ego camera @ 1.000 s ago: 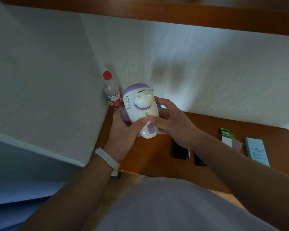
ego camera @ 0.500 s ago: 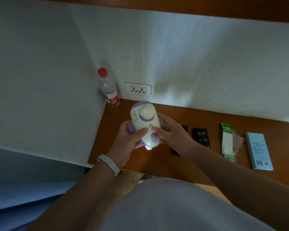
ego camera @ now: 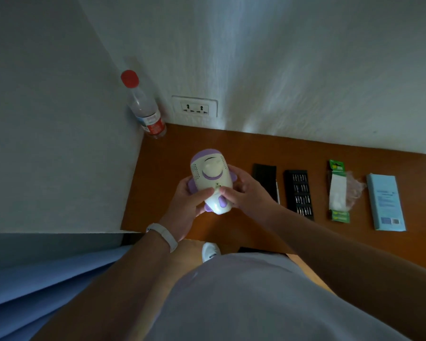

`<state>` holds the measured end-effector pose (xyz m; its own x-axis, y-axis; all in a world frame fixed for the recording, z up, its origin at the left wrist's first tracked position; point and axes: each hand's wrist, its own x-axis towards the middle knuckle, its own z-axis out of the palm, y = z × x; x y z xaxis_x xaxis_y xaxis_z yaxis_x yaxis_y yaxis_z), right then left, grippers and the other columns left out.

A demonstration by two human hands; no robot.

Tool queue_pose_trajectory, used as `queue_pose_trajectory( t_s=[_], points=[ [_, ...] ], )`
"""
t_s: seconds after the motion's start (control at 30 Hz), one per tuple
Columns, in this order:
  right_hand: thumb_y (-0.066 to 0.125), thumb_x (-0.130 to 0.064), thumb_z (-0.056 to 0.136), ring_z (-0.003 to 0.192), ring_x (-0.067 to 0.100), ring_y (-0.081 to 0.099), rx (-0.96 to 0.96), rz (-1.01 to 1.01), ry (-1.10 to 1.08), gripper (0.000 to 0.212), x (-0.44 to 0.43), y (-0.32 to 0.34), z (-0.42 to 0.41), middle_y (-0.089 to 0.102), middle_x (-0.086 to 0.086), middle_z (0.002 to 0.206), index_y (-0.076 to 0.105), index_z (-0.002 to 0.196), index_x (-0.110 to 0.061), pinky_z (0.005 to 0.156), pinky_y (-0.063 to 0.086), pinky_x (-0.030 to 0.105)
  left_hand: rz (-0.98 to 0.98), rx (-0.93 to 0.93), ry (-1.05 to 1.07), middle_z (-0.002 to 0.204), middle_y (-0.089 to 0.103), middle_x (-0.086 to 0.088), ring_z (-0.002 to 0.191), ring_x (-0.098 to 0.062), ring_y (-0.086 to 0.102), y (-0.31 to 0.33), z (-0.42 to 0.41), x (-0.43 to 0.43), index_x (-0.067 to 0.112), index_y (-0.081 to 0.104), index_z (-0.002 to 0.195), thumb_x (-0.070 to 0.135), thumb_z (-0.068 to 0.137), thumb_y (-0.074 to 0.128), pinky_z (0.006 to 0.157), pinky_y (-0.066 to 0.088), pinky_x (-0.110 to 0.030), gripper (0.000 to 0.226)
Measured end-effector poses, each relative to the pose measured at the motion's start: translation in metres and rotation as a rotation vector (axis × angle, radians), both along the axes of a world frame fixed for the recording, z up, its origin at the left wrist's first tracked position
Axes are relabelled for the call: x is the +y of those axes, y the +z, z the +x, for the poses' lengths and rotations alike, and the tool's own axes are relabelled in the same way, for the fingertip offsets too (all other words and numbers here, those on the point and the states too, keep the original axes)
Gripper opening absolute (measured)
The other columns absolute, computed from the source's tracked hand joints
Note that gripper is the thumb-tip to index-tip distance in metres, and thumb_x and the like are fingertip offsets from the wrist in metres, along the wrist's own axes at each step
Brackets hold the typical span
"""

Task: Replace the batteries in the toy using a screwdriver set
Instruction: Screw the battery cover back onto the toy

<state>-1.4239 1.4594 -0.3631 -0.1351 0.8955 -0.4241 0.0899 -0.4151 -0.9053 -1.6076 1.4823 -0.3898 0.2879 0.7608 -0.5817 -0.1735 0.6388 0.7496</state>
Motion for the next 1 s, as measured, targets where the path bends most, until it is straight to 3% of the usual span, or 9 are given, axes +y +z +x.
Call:
queue_pose_trajectory(
  t_s=[0.17, 0.27, 0.37, 0.43, 0.57, 0.7, 0.8, 1.0],
  points=[
    [0.074, -0.044, 0.081, 0.101, 0.002, 0.068, 0.012, -0.03, 0.002, 0.048, 0.006, -0.005, 0.002, 0.07, -0.023, 0.108, 0.047, 0.11, -0.072, 0.074, 0.057, 0.018, -0.006, -0.003, 0.011, 0.133, 0.065, -0.01, 0.119, -0.029, 0.066, -0.007, -0.002, 0.0, 0.016, 0.047, 0.14, 0.016, 0.081, 0.079, 0.095, 0.057, -0.049, 0.067],
    [0.072, -0.043, 0.085, 0.1, 0.003, 0.068, 0.018, -0.057, 0.024, 0.045, 0.007, -0.01, 0.006, 0.07, -0.021, 0.106, 0.048, 0.117, -0.063, 0.072, 0.056, 0.017, -0.003, 0.006, -0.011, 0.135, 0.063, -0.01, 0.122, -0.03, 0.064, -0.009, -0.002, 0.001, 0.017, 0.047, 0.141, 0.02, 0.081, 0.08, 0.096, 0.057, -0.049, 0.069],
    [0.058, -0.053, 0.09, 0.095, 0.005, 0.068, -0.179, -0.028, 0.048, 0.039, 0.002, -0.013, 0.021, 0.068, -0.017, 0.103, 0.05, 0.128, -0.048, 0.075, 0.059, 0.024, -0.02, 0.0, 0.003, 0.135, 0.063, -0.008, 0.122, -0.029, 0.064, -0.009, -0.004, 0.001, 0.019, 0.047, 0.14, 0.02, 0.079, 0.078, 0.09, 0.059, -0.043, 0.069],
    [0.052, -0.052, 0.095, 0.089, 0.009, 0.067, -0.351, -0.042, -0.022, 0.031, -0.005, -0.017, 0.04, 0.067, -0.012, 0.099, 0.058, 0.122, -0.038, 0.078, 0.059, 0.033, -0.011, -0.001, -0.025, 0.135, 0.064, -0.007, 0.123, -0.028, 0.064, -0.008, -0.004, 0.002, 0.02, 0.047, 0.14, 0.02, 0.078, 0.076, 0.091, 0.059, -0.042, 0.068],
    [0.053, -0.034, 0.099, 0.065, 0.014, 0.064, -0.711, -0.105, -0.106, 0.009, -0.028, -0.034, 0.092, 0.066, -0.006, 0.08, 0.061, 0.103, -0.032, 0.053, 0.051, 0.028, 0.008, 0.001, -0.063, 0.138, 0.061, -0.008, 0.127, -0.029, 0.06, -0.007, -0.004, 0.002, 0.019, 0.046, 0.143, 0.021, 0.08, 0.076, 0.103, 0.052, -0.052, 0.069],
    [0.056, -0.035, 0.096, 0.062, 0.014, 0.061, -1.021, -0.169, 0.062, 0.012, -0.046, -0.05, 0.12, 0.061, -0.004, 0.074, 0.059, 0.099, -0.024, 0.055, 0.056, 0.033, 0.01, 0.007, -0.076, 0.139, 0.06, -0.008, 0.129, -0.03, 0.058, -0.007, -0.006, 0.002, 0.019, 0.046, 0.143, 0.022, 0.082, 0.079, 0.105, 0.05, -0.053, 0.069],
    [0.057, -0.038, 0.095, 0.065, 0.014, 0.06, -1.087, -0.183, 0.142, 0.016, -0.05, -0.057, 0.119, 0.06, -0.004, 0.074, 0.059, 0.098, -0.022, 0.061, 0.058, 0.036, 0.011, 0.023, -0.089, 0.138, 0.062, -0.007, 0.128, -0.029, 0.059, -0.006, -0.006, 0.003, 0.02, 0.047, 0.141, 0.025, 0.078, 0.076, 0.102, 0.053, -0.049, 0.07],
    [0.057, -0.039, 0.095, 0.065, 0.014, 0.058, -1.072, -0.2, 0.113, 0.018, -0.04, -0.06, 0.106, 0.058, -0.002, 0.074, 0.057, 0.093, -0.021, 0.055, 0.05, 0.03, 0.005, 0.039, -0.099, 0.137, 0.063, -0.006, 0.127, -0.027, 0.061, -0.002, -0.01, 0.004, 0.019, 0.047, 0.142, 0.025, 0.079, 0.081, 0.093, 0.058, -0.04, 0.072]
  ],
)
